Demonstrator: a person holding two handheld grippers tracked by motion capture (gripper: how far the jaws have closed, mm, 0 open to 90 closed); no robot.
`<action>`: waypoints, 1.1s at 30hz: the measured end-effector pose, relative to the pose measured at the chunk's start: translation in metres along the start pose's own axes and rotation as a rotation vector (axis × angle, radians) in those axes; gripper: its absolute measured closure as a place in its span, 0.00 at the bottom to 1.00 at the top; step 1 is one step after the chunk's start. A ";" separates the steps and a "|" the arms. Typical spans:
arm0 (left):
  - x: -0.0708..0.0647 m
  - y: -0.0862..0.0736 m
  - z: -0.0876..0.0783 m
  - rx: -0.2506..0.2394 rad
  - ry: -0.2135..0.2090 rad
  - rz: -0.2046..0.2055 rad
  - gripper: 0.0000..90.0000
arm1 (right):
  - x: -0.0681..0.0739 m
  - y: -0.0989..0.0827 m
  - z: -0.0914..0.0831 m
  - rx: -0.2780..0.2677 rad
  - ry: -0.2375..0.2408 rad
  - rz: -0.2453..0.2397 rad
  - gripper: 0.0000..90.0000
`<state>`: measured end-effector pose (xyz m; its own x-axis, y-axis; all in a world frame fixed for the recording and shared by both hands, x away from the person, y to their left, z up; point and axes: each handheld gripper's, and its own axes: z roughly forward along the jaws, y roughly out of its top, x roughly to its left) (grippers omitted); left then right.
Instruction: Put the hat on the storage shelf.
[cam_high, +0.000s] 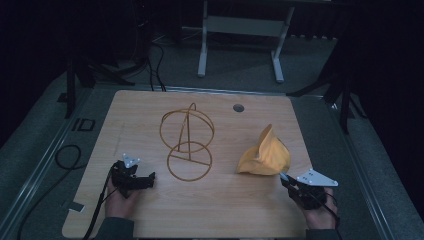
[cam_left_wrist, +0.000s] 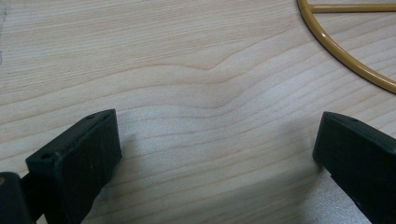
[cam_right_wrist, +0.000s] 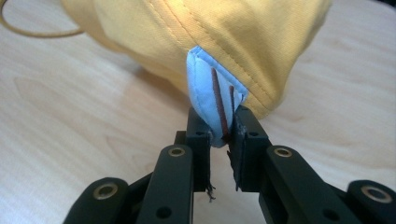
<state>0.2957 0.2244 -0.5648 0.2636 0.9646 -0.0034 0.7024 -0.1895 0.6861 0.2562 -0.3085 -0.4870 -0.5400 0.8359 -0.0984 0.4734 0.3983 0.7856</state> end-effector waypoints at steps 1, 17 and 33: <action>0.000 0.000 0.000 0.000 0.000 0.000 0.01 | -0.001 0.003 -0.001 -0.002 -0.002 -0.005 0.88; 0.000 0.000 0.000 -0.002 0.000 -0.003 0.01 | -0.026 0.055 -0.004 -0.052 -0.012 -0.073 0.91; 0.000 0.000 0.000 0.000 0.000 -0.002 0.01 | 0.006 0.093 0.008 -0.061 0.112 -0.258 0.90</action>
<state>0.2957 0.2243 -0.5647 0.2622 0.9650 -0.0052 0.7028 -0.1873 0.6863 0.3029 -0.2636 -0.4192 -0.7121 0.6619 -0.2343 0.2698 0.5659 0.7791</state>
